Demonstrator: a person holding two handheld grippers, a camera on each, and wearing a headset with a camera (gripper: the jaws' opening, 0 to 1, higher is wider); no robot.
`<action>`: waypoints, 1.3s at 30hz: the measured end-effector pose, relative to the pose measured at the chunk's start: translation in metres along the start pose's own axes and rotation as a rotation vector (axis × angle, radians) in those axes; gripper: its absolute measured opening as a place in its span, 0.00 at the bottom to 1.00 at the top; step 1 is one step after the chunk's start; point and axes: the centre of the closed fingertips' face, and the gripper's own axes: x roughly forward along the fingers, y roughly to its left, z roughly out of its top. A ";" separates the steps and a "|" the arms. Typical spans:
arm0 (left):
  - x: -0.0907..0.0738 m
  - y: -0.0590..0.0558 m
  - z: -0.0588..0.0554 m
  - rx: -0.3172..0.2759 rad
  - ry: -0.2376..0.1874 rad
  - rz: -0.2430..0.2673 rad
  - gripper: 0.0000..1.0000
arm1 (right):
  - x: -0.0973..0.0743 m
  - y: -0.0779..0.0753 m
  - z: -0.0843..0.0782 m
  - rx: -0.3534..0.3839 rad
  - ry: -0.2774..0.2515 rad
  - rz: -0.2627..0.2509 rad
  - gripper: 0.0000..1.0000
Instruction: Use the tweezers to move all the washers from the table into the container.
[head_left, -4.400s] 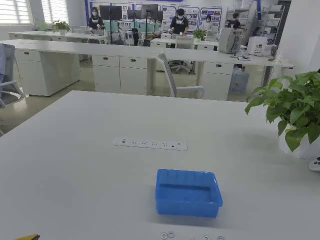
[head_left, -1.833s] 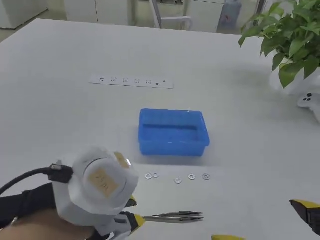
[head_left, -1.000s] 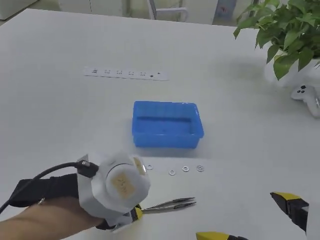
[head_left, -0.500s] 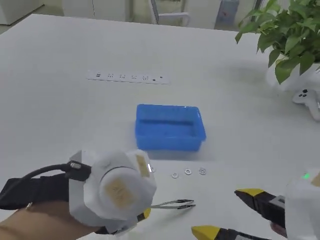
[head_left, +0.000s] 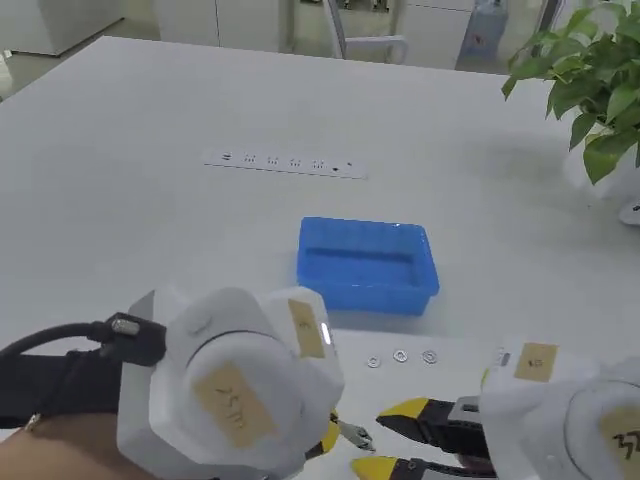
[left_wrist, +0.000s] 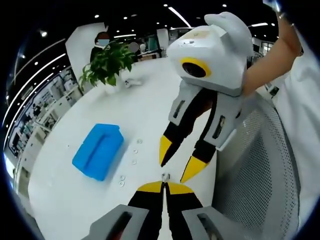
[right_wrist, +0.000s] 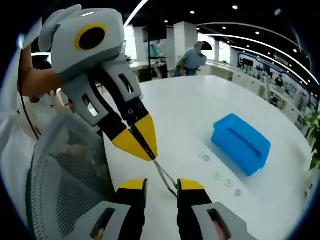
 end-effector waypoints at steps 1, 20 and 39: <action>-0.001 0.000 0.001 0.006 0.000 0.001 0.00 | 0.002 0.000 0.001 -0.006 0.003 0.005 0.20; -0.007 -0.002 0.016 0.073 -0.035 0.021 0.00 | 0.025 0.006 0.011 -0.178 0.028 0.054 0.04; -0.043 0.038 -0.037 -0.538 -0.206 0.418 0.87 | 0.024 -0.042 0.031 -0.058 -0.017 -0.021 0.02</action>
